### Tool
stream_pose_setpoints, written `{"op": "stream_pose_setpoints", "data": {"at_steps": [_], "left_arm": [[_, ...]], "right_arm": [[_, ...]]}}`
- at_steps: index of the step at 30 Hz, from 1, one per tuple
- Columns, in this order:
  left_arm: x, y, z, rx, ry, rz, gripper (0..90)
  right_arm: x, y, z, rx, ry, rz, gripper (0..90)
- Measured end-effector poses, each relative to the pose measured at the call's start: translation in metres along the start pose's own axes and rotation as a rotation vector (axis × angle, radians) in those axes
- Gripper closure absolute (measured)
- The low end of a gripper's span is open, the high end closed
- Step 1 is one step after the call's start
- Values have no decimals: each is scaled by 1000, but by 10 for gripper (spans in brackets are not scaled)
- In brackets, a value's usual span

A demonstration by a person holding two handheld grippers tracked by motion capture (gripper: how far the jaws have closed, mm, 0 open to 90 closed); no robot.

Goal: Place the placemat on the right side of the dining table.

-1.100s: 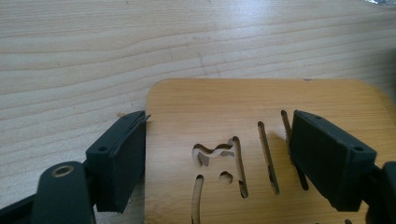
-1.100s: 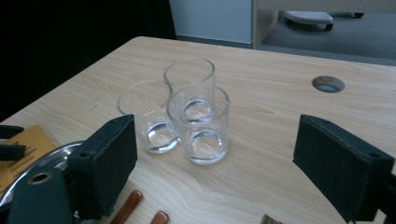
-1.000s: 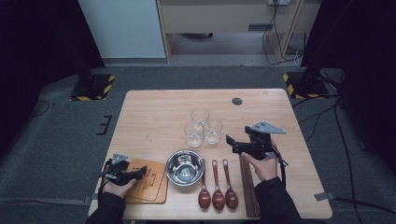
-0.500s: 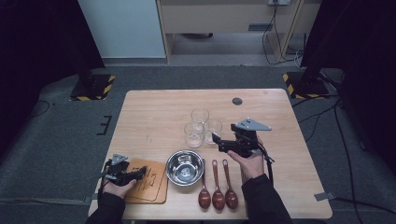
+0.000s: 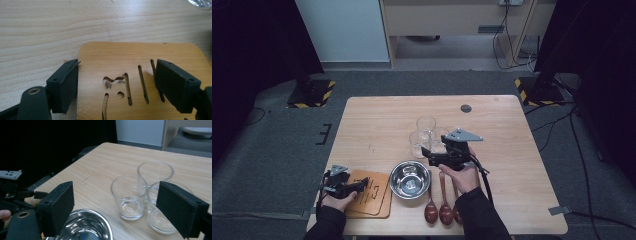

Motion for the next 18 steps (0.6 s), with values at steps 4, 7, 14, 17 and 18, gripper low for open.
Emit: {"op": "stream_pose_setpoints", "data": {"at_steps": [4, 7, 14, 17, 18], "left_arm": [[1, -1, 0, 0, -11, 6, 198], [3, -2, 1, 1, -12, 4, 198], [3, -4, 2, 0, -15, 9, 200], [3, -6, 1, -7, -17, 13, 201], [4, -7, 1, -13, -21, 14, 200]], "right_arm": [[16, 10, -1, 12, -24, -26, 152], [31, 18, 0, 25, -42, -54, 152], [58, 35, 0, 46, -69, -100, 156], [66, 40, 0, 50, -72, -118, 158], [68, 41, 0, 52, -72, -121, 158]]}}
Point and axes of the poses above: each handheld gripper's, and its own axes: y roughly forward along the jaws, z roughly out of its underside, x roughly to its left, the point moved 9 cm from there along y, roughly forward along the jaws, and after that the axes turned 12 degrees about x, right-handed, at the moved point
